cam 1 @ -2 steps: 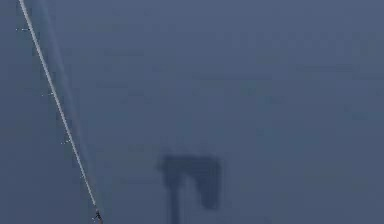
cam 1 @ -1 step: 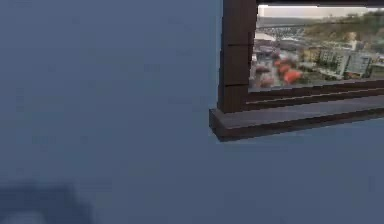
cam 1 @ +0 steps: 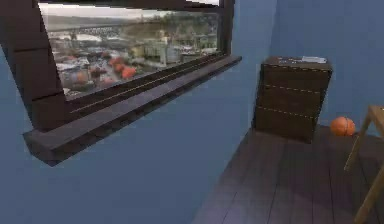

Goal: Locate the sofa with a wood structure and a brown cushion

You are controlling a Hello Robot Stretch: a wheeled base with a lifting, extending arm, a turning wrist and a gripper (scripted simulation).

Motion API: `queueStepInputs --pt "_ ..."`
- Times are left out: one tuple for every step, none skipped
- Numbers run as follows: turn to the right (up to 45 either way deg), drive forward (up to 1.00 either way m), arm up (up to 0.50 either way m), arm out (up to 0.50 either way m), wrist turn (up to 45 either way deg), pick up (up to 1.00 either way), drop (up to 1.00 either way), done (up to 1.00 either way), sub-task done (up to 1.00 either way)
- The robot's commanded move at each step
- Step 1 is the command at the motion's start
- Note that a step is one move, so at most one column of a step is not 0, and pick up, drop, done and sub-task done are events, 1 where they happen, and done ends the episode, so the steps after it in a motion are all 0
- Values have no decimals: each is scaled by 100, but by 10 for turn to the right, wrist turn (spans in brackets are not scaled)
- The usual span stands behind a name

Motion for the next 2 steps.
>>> queueStepInputs --pt "450 0 0 0 0 0 0 0 0" --pt "390 0 0 0 0 0 0 0 0"
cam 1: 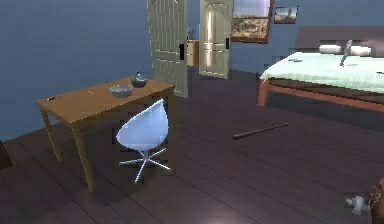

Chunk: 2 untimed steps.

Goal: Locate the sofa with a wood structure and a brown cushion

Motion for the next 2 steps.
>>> queueStepInputs --pt "0 100 0 0 0 0 0 0 0" --pt "30 0 0 0 0 0 0 0 0"
